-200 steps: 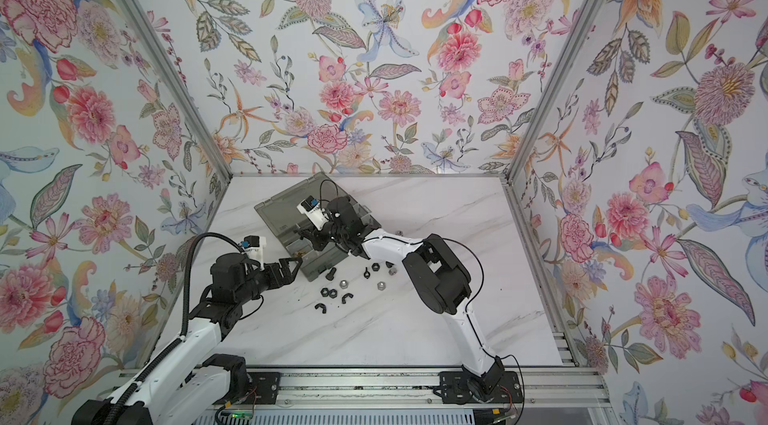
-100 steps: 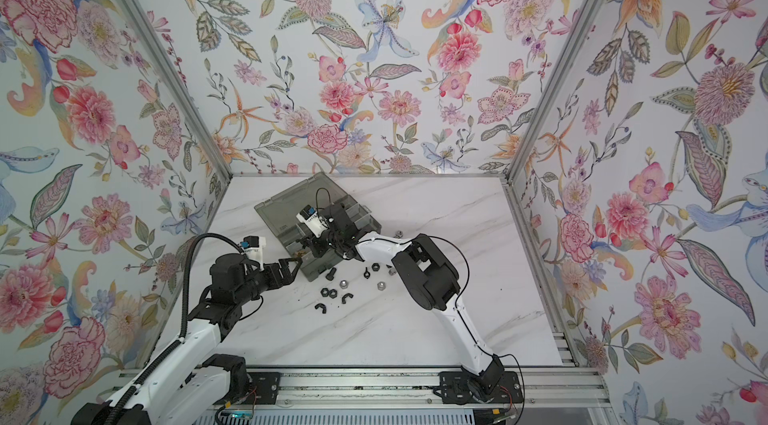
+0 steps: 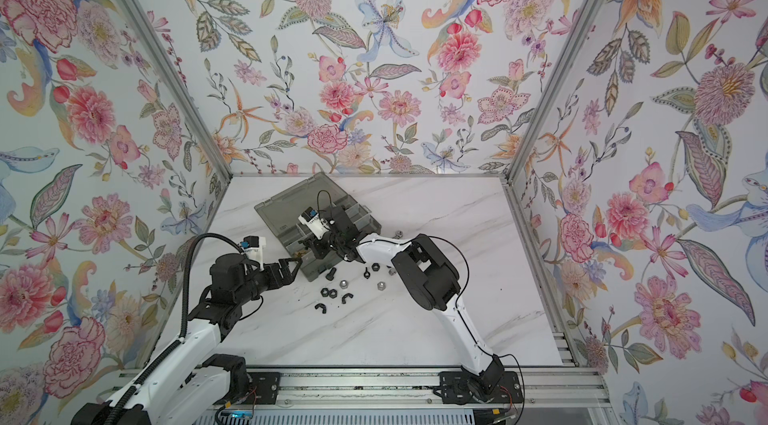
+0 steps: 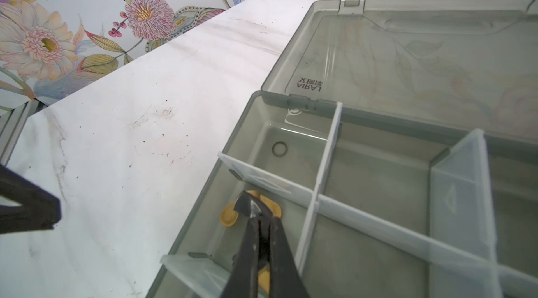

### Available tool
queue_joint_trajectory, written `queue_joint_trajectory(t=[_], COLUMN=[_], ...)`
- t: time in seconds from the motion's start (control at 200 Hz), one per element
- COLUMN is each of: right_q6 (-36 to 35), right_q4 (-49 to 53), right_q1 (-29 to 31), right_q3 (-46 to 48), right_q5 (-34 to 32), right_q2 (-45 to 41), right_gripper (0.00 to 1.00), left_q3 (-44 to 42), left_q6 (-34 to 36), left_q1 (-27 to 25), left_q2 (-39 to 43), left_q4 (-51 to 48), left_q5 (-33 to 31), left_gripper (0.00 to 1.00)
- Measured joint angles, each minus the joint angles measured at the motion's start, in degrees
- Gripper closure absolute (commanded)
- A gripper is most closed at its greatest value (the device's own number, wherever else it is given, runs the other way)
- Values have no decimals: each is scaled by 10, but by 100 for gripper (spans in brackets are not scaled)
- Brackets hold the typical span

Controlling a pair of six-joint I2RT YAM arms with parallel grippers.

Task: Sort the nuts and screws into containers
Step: 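Open the right gripper to drop the black wing nut in, then move the right gripper back over the next black wing nut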

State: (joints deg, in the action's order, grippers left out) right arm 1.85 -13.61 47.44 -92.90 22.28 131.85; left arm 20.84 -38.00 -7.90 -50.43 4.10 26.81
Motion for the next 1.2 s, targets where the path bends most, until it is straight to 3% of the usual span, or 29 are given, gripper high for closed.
queue_joint_trajectory(t=[0.801,1.201], right_q6=[16,7], right_q4=[-26,-23], right_q1=[-44,-44], right_q3=[33,38], right_q5=[-5,-24], right_q2=[-22,-22], right_gripper=[94,69], left_q3=[0,0], left_q6=[0,0], left_q1=[0,0], left_q2=[0,0], left_q4=[0,0], left_q5=[0,0], left_gripper=[0,1])
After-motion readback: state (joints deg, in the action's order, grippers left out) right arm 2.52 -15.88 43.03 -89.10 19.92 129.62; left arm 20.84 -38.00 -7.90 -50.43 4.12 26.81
